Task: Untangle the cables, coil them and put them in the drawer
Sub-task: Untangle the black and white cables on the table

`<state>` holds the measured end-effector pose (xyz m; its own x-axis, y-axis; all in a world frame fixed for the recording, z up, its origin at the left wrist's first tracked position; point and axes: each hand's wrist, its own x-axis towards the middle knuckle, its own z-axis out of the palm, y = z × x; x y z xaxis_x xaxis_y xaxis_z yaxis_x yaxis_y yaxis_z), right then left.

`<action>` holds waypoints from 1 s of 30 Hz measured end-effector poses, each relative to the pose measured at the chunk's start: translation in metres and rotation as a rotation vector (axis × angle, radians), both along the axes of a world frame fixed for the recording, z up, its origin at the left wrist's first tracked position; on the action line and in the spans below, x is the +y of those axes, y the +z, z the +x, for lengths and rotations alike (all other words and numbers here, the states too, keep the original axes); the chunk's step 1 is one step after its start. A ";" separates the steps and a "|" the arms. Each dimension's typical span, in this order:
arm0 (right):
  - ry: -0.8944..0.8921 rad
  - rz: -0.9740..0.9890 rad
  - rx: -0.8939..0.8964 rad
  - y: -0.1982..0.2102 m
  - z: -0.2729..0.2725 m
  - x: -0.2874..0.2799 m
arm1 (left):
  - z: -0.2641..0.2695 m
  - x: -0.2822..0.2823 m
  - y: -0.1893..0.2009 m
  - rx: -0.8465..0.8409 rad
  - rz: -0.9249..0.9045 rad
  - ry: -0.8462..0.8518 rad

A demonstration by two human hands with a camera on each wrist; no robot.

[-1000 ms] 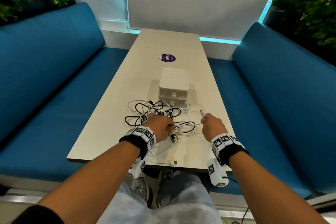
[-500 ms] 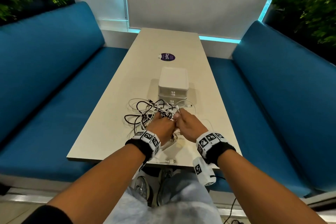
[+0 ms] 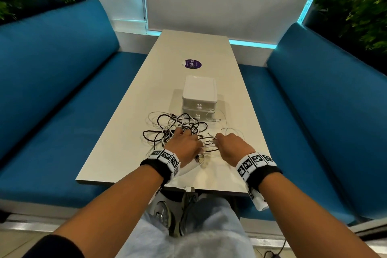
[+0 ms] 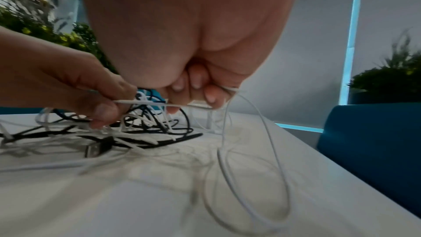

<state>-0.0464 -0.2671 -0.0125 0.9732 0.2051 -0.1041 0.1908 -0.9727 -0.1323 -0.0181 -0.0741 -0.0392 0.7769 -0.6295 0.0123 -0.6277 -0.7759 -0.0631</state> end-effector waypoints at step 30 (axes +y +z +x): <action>-0.052 0.116 0.007 -0.008 0.001 0.018 | 0.002 -0.008 0.000 -0.084 -0.094 0.082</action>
